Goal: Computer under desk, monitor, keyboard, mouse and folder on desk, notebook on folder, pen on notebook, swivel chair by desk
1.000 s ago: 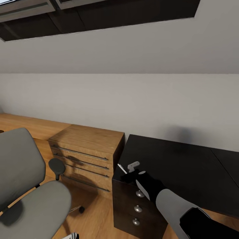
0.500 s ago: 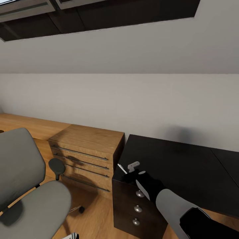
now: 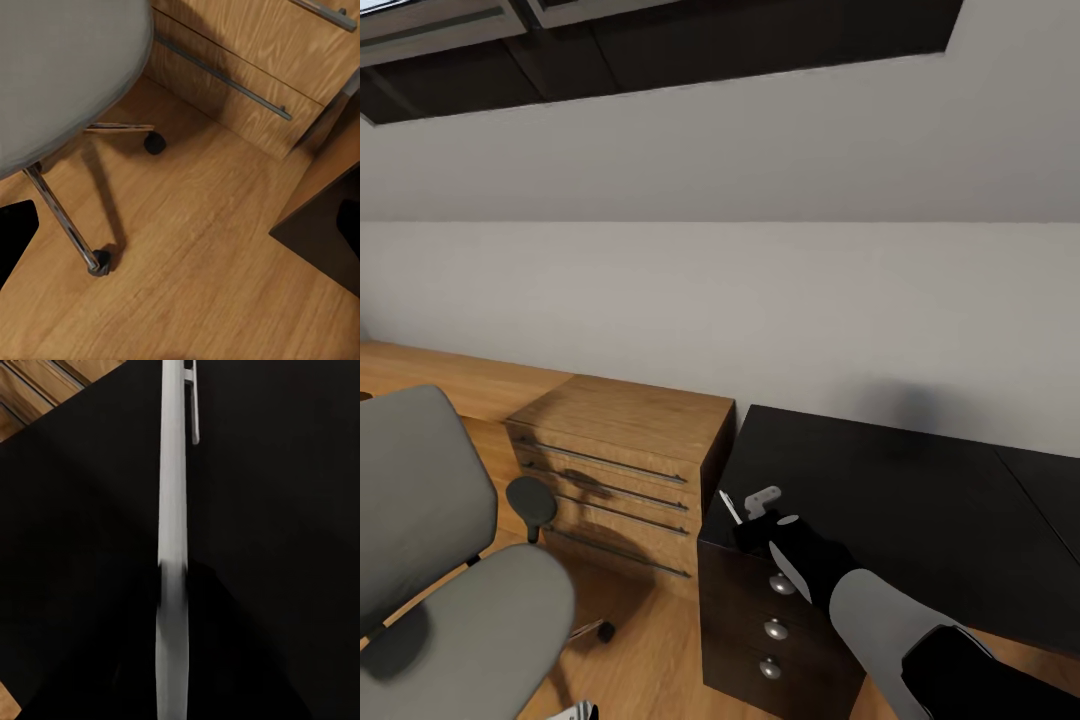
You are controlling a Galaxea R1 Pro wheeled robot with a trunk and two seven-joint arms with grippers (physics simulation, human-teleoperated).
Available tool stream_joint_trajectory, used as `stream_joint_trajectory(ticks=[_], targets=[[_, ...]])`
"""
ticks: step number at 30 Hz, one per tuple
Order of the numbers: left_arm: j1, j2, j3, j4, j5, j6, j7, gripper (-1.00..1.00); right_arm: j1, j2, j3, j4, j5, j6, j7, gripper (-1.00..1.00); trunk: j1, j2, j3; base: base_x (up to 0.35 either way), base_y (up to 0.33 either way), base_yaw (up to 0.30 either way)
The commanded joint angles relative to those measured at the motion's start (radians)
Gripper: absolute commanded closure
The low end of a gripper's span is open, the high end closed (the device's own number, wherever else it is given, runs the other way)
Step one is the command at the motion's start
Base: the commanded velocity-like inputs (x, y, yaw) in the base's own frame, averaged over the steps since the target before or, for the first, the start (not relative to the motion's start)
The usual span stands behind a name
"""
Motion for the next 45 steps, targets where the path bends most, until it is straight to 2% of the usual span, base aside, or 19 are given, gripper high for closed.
stream_joint_trajectory(ticks=[1, 14, 29, 34, 36, 38, 40, 44, 45], targets=[[-0.001, 0.001, -0.004, -0.001, 0.011, -0.007, 0.004, -1.0, -0.001, -0.001, 0.007, -0.001, -0.014, 0.005, -0.002, 1.0, 0.0, -0.001, -0.001, 0.0, 0.0, 0.0], [0.0, 0.002, -0.004, 0.0, 0.011, -0.007, 0.004, -1.0, -0.001, -0.001, 0.007, -0.001, -0.014, 0.004, -0.002, 1.0, 0.0, -0.001, -0.001, 0.0, 0.0, 0.0], [0.0, 0.001, -0.004, 0.0, 0.011, -0.008, 0.004, -1.0, -0.001, -0.001, 0.006, -0.015, -0.013, 0.007, -0.004, 1.0, -0.057, 0.104, 0.046, 0.0, 0.0, 0.0], [-0.001, 0.001, -0.004, 0.0, 0.011, -0.007, 0.004, -1.0, 0.004, -0.008, 0.0, -0.13, -0.012, 0.021, -0.027, 1.0, -0.077, 0.139, 0.062, 0.0, 0.0, 0.0], [-0.001, -0.001, -0.004, 0.001, 0.011, -0.005, 0.004, -1.0, 0.024, -0.019, -0.001, -0.197, -0.016, 0.043, -0.077, 1.0, -0.084, 0.153, 0.068, 0.0, 0.0, 0.0], [-0.001, -0.001, -0.004, 0.003, 0.011, -0.004, 0.004, -1.0, 0.072, -0.03, -0.002, -0.312, -0.042, 0.076, -0.168, 1.0, -0.092, 0.167, 0.074, 0.0, 0.0, 0.0], [-0.001, -0.002, -0.004, 0.003, 0.011, -0.003, 0.004, -1.0, 0.107, -0.035, -0.002, -0.388, -0.058, 0.097, -0.229, 1.0, -0.1, 0.181, 0.081, 0.0, 0.0, 0.0], [0.0, -0.002, -0.004, 0.003, 0.011, -0.002, 0.004, -1.0, 0.252, -0.063, -0.002, -0.709, -0.122, 0.185, -0.507, 1.0, -0.115, 0.209, 0.093, 0.0, 0.0, 0.0], [-0.001, -0.002, -0.004, 0.004, 0.011, -0.002, 0.004, -1.0, 0.266, -0.066, -0.002, -0.744, -0.135, 0.192, -0.536, 1.0, -0.119, 0.216, 0.096, 0.0, 0.0, 0.0]])
